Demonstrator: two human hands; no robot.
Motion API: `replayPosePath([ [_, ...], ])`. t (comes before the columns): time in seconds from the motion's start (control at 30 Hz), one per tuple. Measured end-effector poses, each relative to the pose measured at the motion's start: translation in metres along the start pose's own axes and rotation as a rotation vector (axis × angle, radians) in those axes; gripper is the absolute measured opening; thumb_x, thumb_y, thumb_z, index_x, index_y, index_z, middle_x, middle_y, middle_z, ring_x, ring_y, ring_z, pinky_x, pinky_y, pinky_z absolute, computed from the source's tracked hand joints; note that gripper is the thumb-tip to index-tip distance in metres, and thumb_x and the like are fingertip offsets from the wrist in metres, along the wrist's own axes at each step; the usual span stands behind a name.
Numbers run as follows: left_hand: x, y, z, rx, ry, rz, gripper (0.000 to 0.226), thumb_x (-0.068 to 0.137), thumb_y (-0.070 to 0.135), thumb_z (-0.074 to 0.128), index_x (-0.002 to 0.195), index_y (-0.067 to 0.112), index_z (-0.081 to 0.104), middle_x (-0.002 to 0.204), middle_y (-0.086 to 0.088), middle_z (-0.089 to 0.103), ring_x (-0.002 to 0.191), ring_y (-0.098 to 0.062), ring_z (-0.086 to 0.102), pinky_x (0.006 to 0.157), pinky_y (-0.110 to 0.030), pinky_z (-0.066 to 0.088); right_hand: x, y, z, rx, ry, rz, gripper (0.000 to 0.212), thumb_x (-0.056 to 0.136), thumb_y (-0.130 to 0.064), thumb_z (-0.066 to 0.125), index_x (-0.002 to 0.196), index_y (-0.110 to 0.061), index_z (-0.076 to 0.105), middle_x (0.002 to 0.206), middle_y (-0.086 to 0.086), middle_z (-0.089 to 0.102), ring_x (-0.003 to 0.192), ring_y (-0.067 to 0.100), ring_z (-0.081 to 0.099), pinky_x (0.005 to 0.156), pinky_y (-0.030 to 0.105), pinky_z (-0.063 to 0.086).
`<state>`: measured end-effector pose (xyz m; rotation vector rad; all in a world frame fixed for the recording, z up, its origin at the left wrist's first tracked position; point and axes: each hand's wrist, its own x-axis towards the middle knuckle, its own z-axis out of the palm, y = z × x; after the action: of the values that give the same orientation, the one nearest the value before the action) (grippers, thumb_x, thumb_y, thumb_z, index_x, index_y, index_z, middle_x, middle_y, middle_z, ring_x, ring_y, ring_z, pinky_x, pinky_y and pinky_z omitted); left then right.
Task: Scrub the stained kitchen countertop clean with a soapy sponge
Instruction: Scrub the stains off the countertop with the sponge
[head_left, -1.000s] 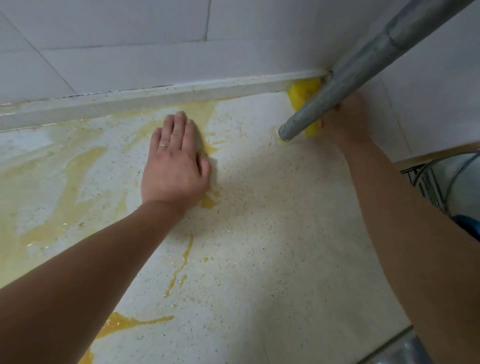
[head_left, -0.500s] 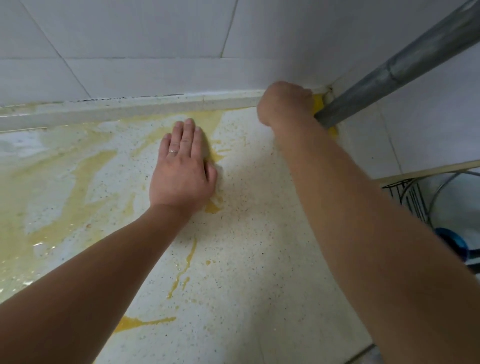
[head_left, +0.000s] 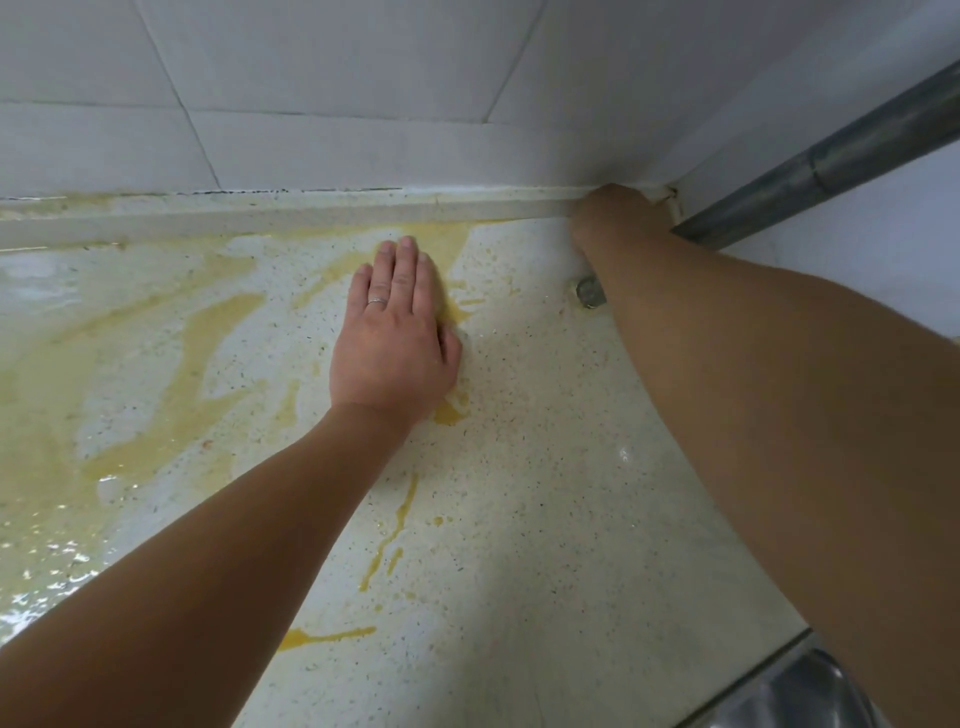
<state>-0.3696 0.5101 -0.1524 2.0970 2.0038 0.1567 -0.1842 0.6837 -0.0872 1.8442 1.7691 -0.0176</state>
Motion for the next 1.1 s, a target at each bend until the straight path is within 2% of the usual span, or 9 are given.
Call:
replayPosePath([
  [0.1, -0.001, 0.001, -0.001, -0.002, 0.004, -0.001, 0.072, 0.105, 0.044, 0.015, 0.163, 0.001, 0.01, 0.171, -0.018, 0.004, 0.159, -0.031, 0.001, 0.129, -0.048, 0.008, -0.007, 0.002, -0.002, 0.044, 0.075, 0.035, 0.023, 0.096, -0.009, 0.051, 0.112, -0.001, 0.065, 0.118, 0.013, 0.066, 0.111, 0.028, 0.063, 0.075, 0.029, 0.043],
  [0.23, -0.001, 0.001, 0.0, -0.003, 0.003, 0.001, 0.072, 0.105, 0.043, 0.015, 0.163, 0.001, 0.011, 0.171, -0.019, 0.005, 0.159, -0.031, 0.002, 0.13, -0.048, 0.008, -0.021, -0.012, -0.01, 0.178, 0.114, 0.095, 0.025, 0.095, -0.01, 0.053, 0.116, -0.005, 0.065, 0.121, 0.011, 0.066, 0.112, 0.028, 0.063, 0.084, 0.033, 0.05],
  [0.43, 0.0, 0.003, -0.001, 0.007, 0.0, -0.015, 0.073, 0.104, 0.044, 0.016, 0.163, 0.002, 0.01, 0.172, -0.017, 0.003, 0.16, -0.03, 0.0, 0.13, -0.047, 0.007, -0.051, -0.051, 0.001, 0.15, 0.204, 0.031, 0.025, 0.098, -0.001, 0.044, 0.104, -0.012, 0.065, 0.1, 0.004, 0.063, 0.086, 0.022, 0.058, 0.068, 0.033, 0.042],
  [0.6, 0.0, 0.004, 0.0, -0.011, 0.005, -0.015, 0.072, 0.104, 0.042, 0.023, 0.163, 0.001, 0.013, 0.171, -0.018, 0.006, 0.16, -0.03, 0.002, 0.13, -0.047, 0.007, -0.074, -0.06, 0.01, 0.143, 0.251, -0.116, 0.035, 0.094, 0.003, 0.04, 0.115, -0.008, 0.066, 0.119, 0.012, 0.066, 0.113, 0.031, 0.061, 0.082, 0.039, 0.051],
  [0.7, 0.0, 0.004, 0.0, -0.014, 0.01, -0.02, 0.073, 0.102, 0.041, 0.023, 0.162, 0.0, 0.016, 0.171, -0.018, 0.008, 0.16, -0.03, 0.004, 0.13, -0.047, 0.007, -0.089, -0.074, 0.02, 0.162, 0.387, -0.355, 0.04, 0.095, -0.002, 0.034, 0.128, -0.009, 0.056, 0.126, 0.007, 0.062, 0.122, 0.026, 0.053, 0.088, 0.038, 0.048],
  [0.77, 0.0, 0.006, 0.0, -0.028, 0.01, -0.02, 0.073, 0.101, 0.041, 0.023, 0.162, 0.0, 0.016, 0.171, -0.019, 0.009, 0.16, -0.03, 0.004, 0.13, -0.047, 0.007, -0.093, -0.074, 0.03, 0.207, 0.411, -0.487, 0.042, 0.095, -0.009, 0.034, 0.132, -0.012, 0.053, 0.133, 0.004, 0.059, 0.13, 0.026, 0.046, 0.099, 0.037, 0.042],
  [0.87, 0.0, 0.005, -0.002, -0.038, 0.005, -0.014, 0.073, 0.102, 0.041, 0.024, 0.162, 0.001, 0.015, 0.171, -0.019, 0.009, 0.16, -0.031, 0.004, 0.13, -0.047, 0.007, -0.09, -0.059, 0.042, 0.289, 0.437, -0.366, 0.05, 0.096, -0.026, 0.043, 0.143, -0.01, 0.045, 0.147, 0.009, 0.047, 0.141, 0.031, 0.035, 0.116, 0.043, 0.03],
  [1.0, 0.001, 0.006, -0.003, -0.038, 0.011, -0.01, 0.074, 0.101, 0.042, 0.022, 0.162, 0.0, 0.017, 0.171, -0.02, 0.01, 0.159, -0.032, 0.005, 0.129, -0.048, 0.008, -0.088, -0.054, 0.046, 0.662, 0.228, -0.098, 0.097, 0.09, -0.066, 0.048, 0.156, 0.0, 0.017, 0.158, 0.02, 0.028, 0.146, 0.035, 0.027, 0.119, 0.046, 0.028],
  [1.1, 0.001, 0.006, -0.002, -0.048, 0.011, -0.003, 0.074, 0.101, 0.041, 0.02, 0.162, 0.001, 0.017, 0.17, -0.02, 0.011, 0.159, -0.032, 0.006, 0.129, -0.048, 0.008, -0.082, -0.078, 0.043, 0.68, 0.202, 0.003, 0.111, 0.086, -0.072, 0.051, 0.154, 0.009, 0.014, 0.157, 0.027, 0.026, 0.146, 0.037, 0.024, 0.121, 0.044, 0.02],
])
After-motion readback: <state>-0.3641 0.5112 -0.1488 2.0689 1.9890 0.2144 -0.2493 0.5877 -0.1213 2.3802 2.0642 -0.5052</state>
